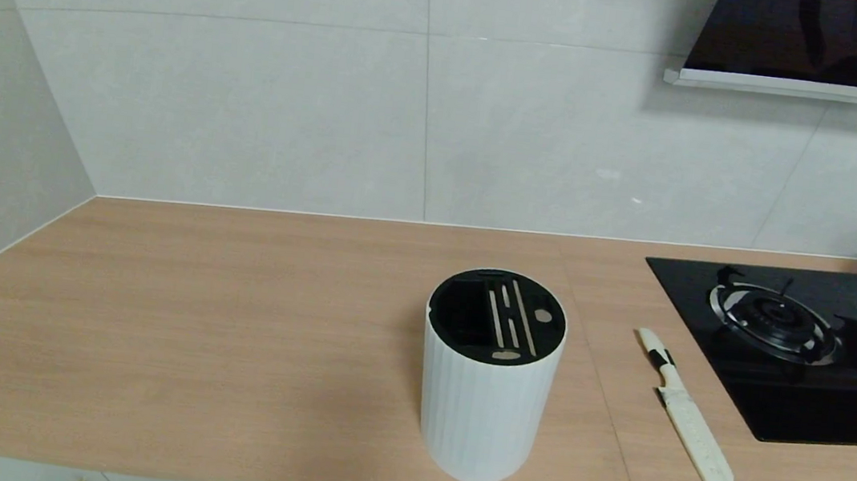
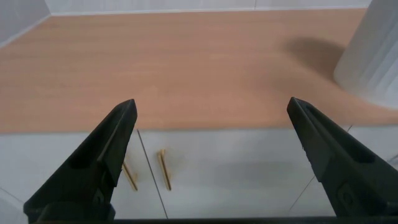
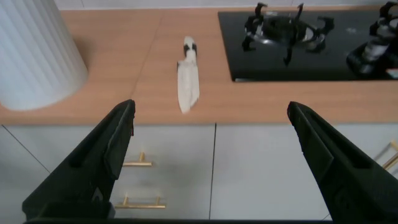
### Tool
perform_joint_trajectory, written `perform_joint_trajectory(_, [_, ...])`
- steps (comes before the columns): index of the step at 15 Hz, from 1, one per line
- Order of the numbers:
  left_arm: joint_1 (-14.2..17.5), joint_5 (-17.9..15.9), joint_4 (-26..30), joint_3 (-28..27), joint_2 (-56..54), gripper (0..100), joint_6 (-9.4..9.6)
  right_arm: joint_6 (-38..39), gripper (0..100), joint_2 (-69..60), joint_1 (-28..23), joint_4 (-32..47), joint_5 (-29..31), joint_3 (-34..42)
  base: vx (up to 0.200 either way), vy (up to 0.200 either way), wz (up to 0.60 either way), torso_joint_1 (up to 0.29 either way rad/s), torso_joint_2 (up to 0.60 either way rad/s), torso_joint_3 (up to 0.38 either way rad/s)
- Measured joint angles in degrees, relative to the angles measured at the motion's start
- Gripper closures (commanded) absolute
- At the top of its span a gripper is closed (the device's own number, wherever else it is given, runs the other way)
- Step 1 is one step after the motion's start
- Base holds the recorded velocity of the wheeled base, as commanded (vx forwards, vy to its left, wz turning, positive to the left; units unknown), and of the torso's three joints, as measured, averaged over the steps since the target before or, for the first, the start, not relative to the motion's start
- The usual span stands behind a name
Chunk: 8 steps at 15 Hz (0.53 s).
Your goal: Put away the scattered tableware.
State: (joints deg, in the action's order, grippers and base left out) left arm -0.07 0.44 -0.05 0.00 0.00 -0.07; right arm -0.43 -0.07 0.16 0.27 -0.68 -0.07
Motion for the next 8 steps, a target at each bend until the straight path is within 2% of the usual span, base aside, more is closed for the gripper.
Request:
perform_joint_trajectory(5, [-0.02,0.02,-0.02,0.0,0.0,0,0.0,0.0,0,0.0,0.0,0.0,0.02,0.0,0.0,0.0,0.0,0.221,-0.46,-0.239])
perform_joint_trajectory(6, [-0.02,0.02,-0.02,0.0,0.0,0,0.02,0.0,0,0.0,0.0,0.0,0.0,0.0,0.0,0.0,0.0,0.159,-0.35,-0.168])
perform_joint_trajectory(8, [-0.02,0.0,-0.05,0.0,0.0,0,0.0,0.05,0,0.0,0.0,0.0,0.0,0.0,0.0,0.0,0.0,0.023,-0.05,-0.025])
